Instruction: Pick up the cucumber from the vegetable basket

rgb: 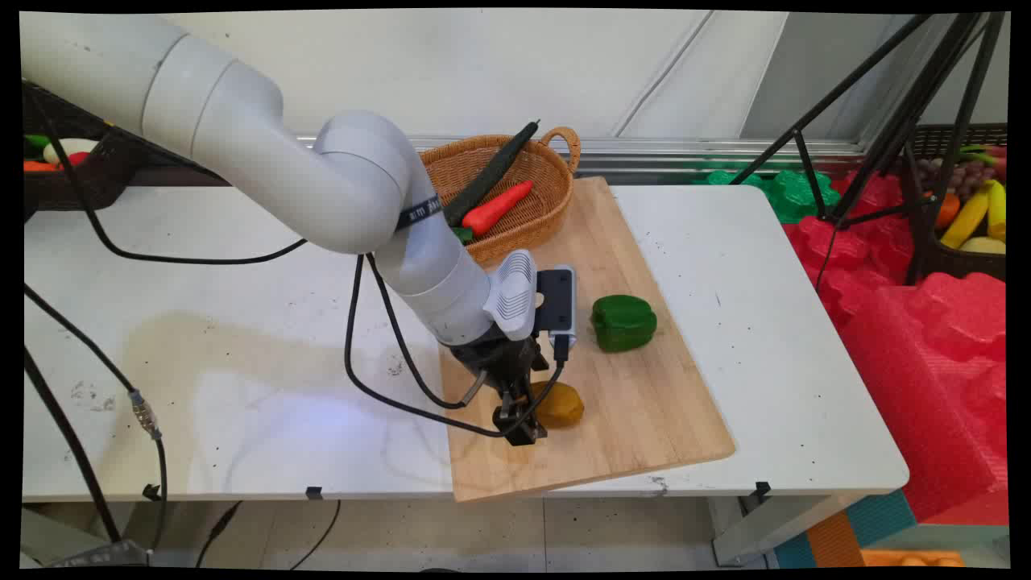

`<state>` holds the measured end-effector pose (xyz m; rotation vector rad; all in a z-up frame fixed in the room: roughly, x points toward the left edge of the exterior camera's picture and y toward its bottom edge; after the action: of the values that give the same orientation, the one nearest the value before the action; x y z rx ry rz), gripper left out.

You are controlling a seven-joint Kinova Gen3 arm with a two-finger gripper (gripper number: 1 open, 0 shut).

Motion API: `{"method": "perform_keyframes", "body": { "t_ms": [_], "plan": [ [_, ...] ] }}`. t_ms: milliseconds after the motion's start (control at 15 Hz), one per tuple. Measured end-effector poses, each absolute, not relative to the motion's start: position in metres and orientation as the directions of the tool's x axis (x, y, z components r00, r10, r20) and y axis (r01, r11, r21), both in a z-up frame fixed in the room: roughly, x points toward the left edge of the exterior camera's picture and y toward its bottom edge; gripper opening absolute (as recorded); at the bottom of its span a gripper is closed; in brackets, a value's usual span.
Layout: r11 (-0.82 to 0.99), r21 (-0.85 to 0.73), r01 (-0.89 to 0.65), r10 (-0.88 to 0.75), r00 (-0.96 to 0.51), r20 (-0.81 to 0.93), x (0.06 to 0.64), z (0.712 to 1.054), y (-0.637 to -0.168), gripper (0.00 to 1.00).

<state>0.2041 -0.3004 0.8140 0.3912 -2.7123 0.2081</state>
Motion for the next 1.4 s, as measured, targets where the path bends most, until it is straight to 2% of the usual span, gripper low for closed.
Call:
{"method": "perform_keyframes", "body": {
  "t_ms": [533, 1000, 1400],
  "plan": [
    [0.939, -0.108, -0.327, -0.238, -0.843, 0.483, 0.217, 0.854, -0.295, 1.0],
    [0.908, -0.119, -0.402, -0.268, -0.774, 0.573, 0.261, 0.907, -0.286, 1.0],
    [0.869, -0.117, -0.481, -0.322, -0.728, 0.605, 0.303, 0.934, -0.274, 1.0]
  ]
}}
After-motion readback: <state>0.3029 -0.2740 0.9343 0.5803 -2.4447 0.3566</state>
